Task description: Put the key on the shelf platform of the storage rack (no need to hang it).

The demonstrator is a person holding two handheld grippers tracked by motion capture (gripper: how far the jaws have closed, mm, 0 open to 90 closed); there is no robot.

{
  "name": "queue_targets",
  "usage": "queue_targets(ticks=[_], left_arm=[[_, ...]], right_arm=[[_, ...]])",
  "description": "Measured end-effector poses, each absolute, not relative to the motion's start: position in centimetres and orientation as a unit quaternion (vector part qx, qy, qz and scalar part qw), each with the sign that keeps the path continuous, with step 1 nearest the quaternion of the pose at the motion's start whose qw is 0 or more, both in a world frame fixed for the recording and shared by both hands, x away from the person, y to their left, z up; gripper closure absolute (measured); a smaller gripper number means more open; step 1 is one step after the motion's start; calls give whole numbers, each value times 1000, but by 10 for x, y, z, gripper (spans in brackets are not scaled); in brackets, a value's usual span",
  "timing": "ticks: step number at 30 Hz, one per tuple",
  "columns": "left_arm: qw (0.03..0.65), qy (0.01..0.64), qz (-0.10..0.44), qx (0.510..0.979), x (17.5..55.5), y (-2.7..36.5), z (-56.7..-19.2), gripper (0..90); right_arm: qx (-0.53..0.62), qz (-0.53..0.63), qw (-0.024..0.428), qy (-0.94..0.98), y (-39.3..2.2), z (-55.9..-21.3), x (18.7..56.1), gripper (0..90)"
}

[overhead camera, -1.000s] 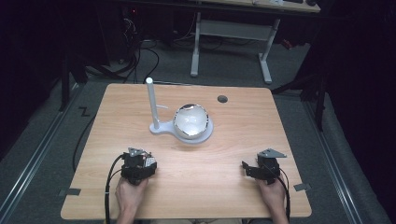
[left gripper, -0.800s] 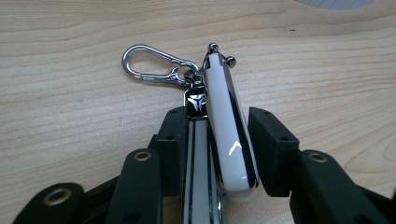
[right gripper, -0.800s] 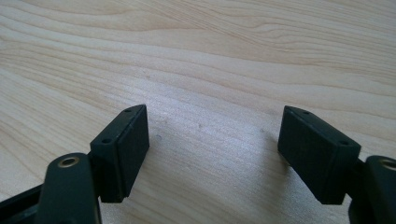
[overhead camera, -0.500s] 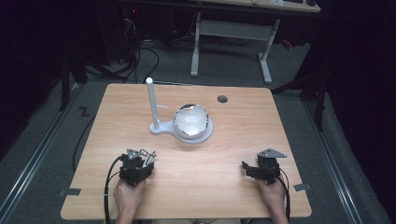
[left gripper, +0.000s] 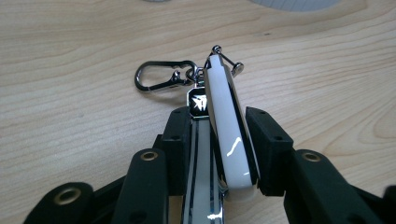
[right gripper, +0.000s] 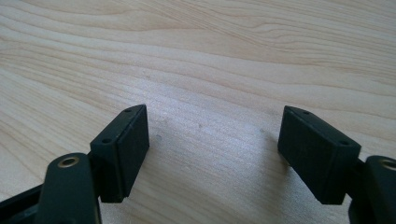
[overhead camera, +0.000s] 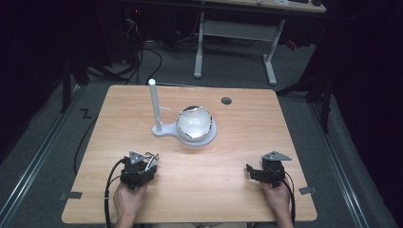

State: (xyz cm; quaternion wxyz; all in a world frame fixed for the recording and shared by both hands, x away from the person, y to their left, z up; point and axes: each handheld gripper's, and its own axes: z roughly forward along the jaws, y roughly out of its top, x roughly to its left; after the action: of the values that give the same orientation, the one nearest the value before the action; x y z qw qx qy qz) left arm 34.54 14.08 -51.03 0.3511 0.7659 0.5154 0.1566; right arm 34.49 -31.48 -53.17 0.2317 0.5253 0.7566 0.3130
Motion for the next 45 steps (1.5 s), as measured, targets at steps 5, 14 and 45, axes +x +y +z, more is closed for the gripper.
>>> queue_targets(ticks=[5, 14, 45], left_arm=[[364, 507, 152, 766, 343, 144, -502, 629], [377, 487, 162, 771, 339, 145, -485, 633], [431, 434, 125, 781, 349, 135, -443, 629]], right_arm=[[526, 313, 232, 757, -315, -532, 345, 250], [527, 313, 231, 756, -315, -532, 345, 250], [528, 313, 231, 755, -315, -532, 344, 246]])
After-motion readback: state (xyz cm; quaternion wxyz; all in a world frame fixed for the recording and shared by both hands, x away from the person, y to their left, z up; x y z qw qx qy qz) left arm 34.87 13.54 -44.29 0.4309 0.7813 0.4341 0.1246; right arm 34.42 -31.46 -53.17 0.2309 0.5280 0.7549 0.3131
